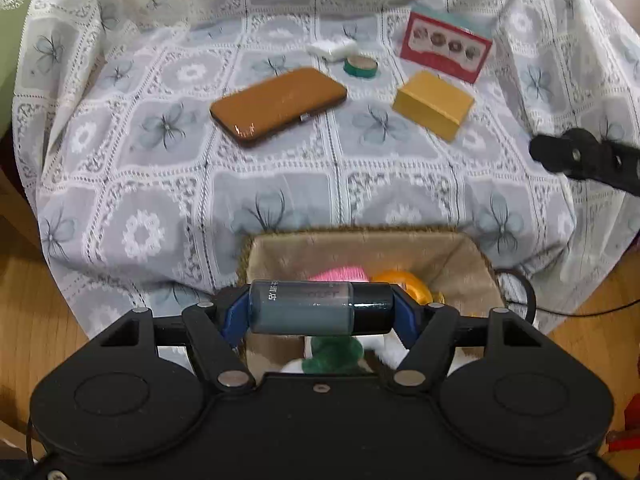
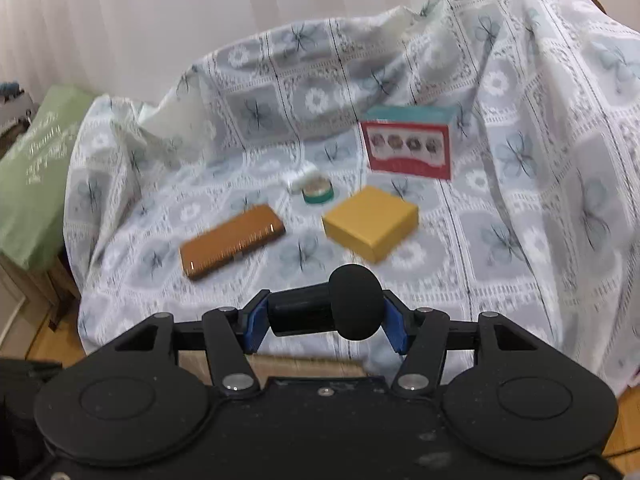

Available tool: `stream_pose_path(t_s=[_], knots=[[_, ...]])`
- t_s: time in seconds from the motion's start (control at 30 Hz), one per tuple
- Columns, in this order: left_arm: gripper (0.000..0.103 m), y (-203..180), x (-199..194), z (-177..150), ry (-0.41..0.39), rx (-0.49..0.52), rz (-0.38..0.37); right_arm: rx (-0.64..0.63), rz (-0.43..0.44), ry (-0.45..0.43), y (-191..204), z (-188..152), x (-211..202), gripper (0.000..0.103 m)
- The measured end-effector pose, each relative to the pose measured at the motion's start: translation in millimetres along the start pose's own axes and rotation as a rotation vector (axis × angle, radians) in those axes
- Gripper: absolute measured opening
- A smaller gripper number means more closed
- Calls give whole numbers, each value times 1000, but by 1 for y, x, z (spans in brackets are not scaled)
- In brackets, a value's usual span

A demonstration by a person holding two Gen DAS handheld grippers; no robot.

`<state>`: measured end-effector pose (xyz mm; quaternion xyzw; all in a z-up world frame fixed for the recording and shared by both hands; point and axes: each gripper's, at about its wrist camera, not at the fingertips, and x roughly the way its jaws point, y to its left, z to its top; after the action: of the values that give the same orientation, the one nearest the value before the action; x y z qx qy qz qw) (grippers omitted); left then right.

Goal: Organize soft objects
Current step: 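Carry the grey bottle over the basket with the left tool while the right tool carries the black item, then open the left tool to drop the bottle while the right tool releases the black item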

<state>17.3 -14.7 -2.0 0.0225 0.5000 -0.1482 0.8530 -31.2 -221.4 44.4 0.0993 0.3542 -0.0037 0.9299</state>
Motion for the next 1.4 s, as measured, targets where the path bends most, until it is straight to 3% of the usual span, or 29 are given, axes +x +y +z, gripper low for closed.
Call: stream_pose_path(t_s=[0.33,0.8,0.97,1.4], knots=[[65,-3,9,-14,51,-1,27,-64,16,105,11,-47,-2,57],[65,3,18,4,28,-46,48,-72,41,136,19,-47,6,58],[72,5,20,2,35,-57,42,-81,41,141,20,-47,7,58],[72,13,20,-2,42,-85,42,-103,47,151,24,-48,7,60]])
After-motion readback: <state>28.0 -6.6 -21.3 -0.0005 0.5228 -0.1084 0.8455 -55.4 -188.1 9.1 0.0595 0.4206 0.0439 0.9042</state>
